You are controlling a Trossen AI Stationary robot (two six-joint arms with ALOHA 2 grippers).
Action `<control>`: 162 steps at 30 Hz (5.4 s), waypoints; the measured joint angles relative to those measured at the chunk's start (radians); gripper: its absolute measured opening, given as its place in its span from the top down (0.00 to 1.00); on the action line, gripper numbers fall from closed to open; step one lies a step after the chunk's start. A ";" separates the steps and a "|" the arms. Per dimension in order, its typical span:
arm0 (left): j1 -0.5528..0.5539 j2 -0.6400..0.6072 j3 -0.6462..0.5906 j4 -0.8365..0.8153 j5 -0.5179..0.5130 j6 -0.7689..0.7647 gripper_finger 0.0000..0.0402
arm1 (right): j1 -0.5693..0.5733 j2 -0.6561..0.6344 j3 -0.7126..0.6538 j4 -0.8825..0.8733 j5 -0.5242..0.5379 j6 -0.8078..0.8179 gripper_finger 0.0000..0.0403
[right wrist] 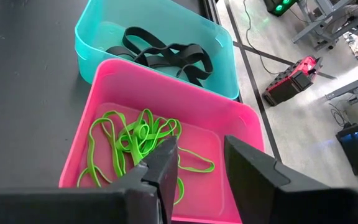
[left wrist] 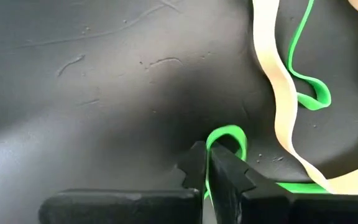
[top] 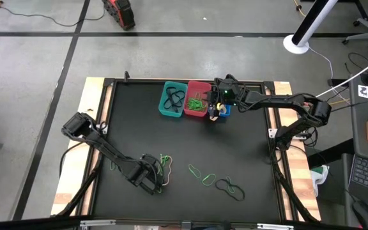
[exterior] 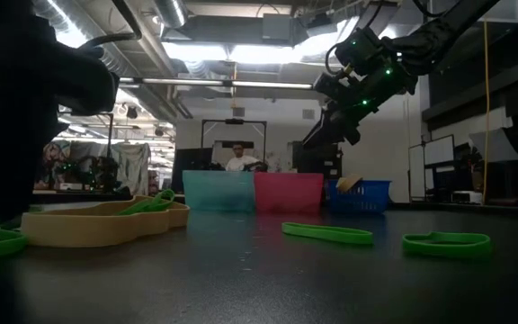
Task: Sort rubber bands into baskets
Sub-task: Put the green rubber band into the pink bin, then put the black rubber band into the light blue bin
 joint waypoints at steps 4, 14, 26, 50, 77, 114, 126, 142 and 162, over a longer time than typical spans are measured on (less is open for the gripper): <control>0.004 -0.035 0.004 -0.006 0.001 0.021 0.99 | 0.000 0.000 0.000 0.000 0.000 0.000 0.67; 0.089 -0.217 0.005 -0.001 -0.089 0.180 0.99 | 0.000 0.000 0.000 0.000 0.000 0.000 0.67; 0.418 -0.292 0.006 0.411 -0.248 0.856 1.00 | 0.001 -0.002 0.000 -0.003 0.003 0.052 0.67; 0.901 -0.031 0.007 1.081 -0.080 1.383 0.99 | 0.322 -0.413 -0.001 -0.508 -0.033 0.276 0.67; 0.952 0.133 0.006 1.146 -0.080 1.406 0.67 | 0.830 -0.428 -0.001 -0.829 -0.210 1.145 0.67; 0.951 0.131 0.006 1.146 -0.079 1.407 0.64 | 1.238 -0.120 0.000 -0.642 0.125 1.520 0.67; 0.951 0.131 0.006 1.145 -0.079 1.407 0.64 | 1.237 -0.029 0.000 -0.692 0.119 1.606 0.67; 0.951 0.131 0.006 1.145 -0.079 1.407 0.64 | 1.237 0.111 0.000 -0.649 0.067 1.607 0.71; 0.905 0.089 0.005 1.143 -0.078 1.495 0.64 | 1.106 0.092 0.037 -0.712 0.006 1.304 0.99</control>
